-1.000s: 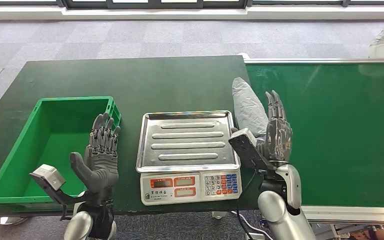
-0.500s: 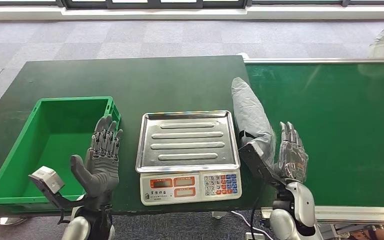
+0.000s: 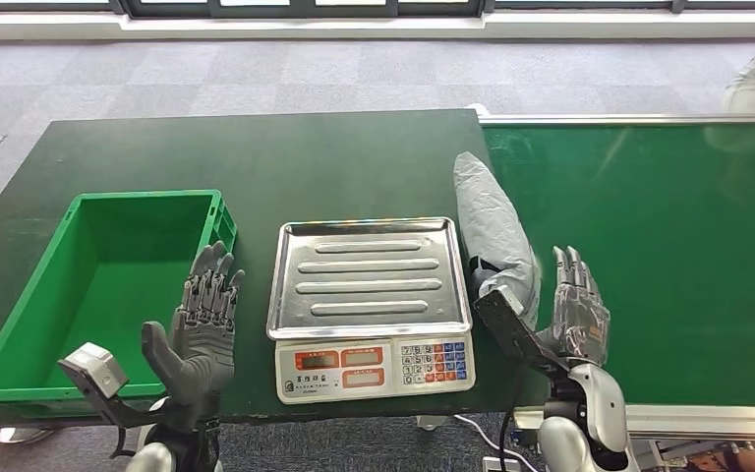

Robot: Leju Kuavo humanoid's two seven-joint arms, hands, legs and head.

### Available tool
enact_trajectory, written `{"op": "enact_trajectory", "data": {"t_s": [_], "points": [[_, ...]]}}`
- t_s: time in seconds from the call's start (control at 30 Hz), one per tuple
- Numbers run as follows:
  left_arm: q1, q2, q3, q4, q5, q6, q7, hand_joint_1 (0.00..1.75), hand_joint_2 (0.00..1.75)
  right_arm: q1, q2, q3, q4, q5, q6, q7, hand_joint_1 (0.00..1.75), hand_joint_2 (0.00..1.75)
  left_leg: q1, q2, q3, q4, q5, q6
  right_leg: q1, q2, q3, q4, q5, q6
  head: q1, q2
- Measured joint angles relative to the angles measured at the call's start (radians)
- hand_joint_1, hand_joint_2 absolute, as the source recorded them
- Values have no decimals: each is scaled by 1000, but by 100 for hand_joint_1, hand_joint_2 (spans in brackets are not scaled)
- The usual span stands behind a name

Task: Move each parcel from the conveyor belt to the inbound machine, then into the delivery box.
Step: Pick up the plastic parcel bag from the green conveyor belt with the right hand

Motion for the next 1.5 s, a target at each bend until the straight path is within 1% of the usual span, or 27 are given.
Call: {"op": "enact_trajectory", "data": {"t_s": [0.17,0.37,0.43,0.5,0.57,0.7,0.77,0.87,0.9,0.93,1.0,1.03,1.07,1.33,1.5], "points": [[-1,-1,-1,11,0,-9,0,0,0,-91,0,-5,95,-15,0,-27,0,175,0,-1,8,0,3,0,0,-1,0,0,2,0,0,0],[-1,-1,-1,18,0,-11,0,0,0,-126,0,-10,147,-16,-1,-29,0,175,0,-1,8,0,3,0,0,-1,0,0,2,0,0,0],[-1,-1,-1,19,0,-13,0,0,0,-141,0,-10,167,-11,9,-22,0,175,0,-1,4,0,3,0,0,-1,0,0,2,0,0,0],[-6,-1,-2,23,0,-17,0,0,0,-191,1,-11,224,1,24,-17,0,175,0,1,-1,0,2,0,-1,0,-1,0,2,0,0,0],[-16,-1,-3,30,0,-16,1,0,0,-265,2,-10,311,9,29,-27,0,175,0,3,-1,0,3,1,-1,2,-2,0,3,1,0,0],[-34,-1,-4,44,1,-6,7,0,0,-403,4,-10,478,4,43,-36,0,175,-1,2,4,1,7,1,-2,1,-3,0,7,1,0,0],[-42,-1,-4,51,2,-5,12,0,0,-454,8,-10,552,3,64,-23,0,175,-1,0,5,1,8,1,-1,0,-4,0,8,1,0,0],[-51,-1,-4,61,3,-2,16,0,0,-504,13,-9,643,3,95,-11,2,175,-1,-1,4,1,8,1,-1,0,-4,0,8,1,0,0],[-53,-1,-4,64,4,0,17,0,0,-516,16,-7,668,3,105,-10,19,175,-1,-1,4,1,8,1,-1,0,-4,0,8,1,0,0],[-53,-1,-4,66,5,2,18,0,0,-525,17,-5,690,4,116,-11,53,175,-1,-1,4,1,8,1,-1,0,-4,0,8,1,0,0],[-52,-1,-4,69,6,4,19,0,0,-537,20,3,725,8,131,-11,139,175,-1,-1,3,1,8,1,-1,-1,-4,0,8,1,0,0],[-51,-1,-4,70,6,6,19,0,0,-541,21,8,738,11,137,-11,165,175,-1,-1,3,1,8,1,-2,-1,-4,0,8,1,0,0],[-50,-1,-4,70,6,8,19,0,0,-544,22,13,750,14,142,-11,175,175,-1,-1,3,1,8,1,-2,-1,-4,0,8,1,0,0],[-39,-1,-4,71,1,13,16,0,0,-568,29,49,813,13,158,-23,175,175,-1,-2,3,1,8,1,-2,-1,-4,0,8,1,0,0],[-38,0,-4,73,-2,13,14,0,0,-580,33,60,845,-15,159,-38,175,175,-1,-2,3,1,8,1,-2,-1,-4,0,8,1,0,0]]}}
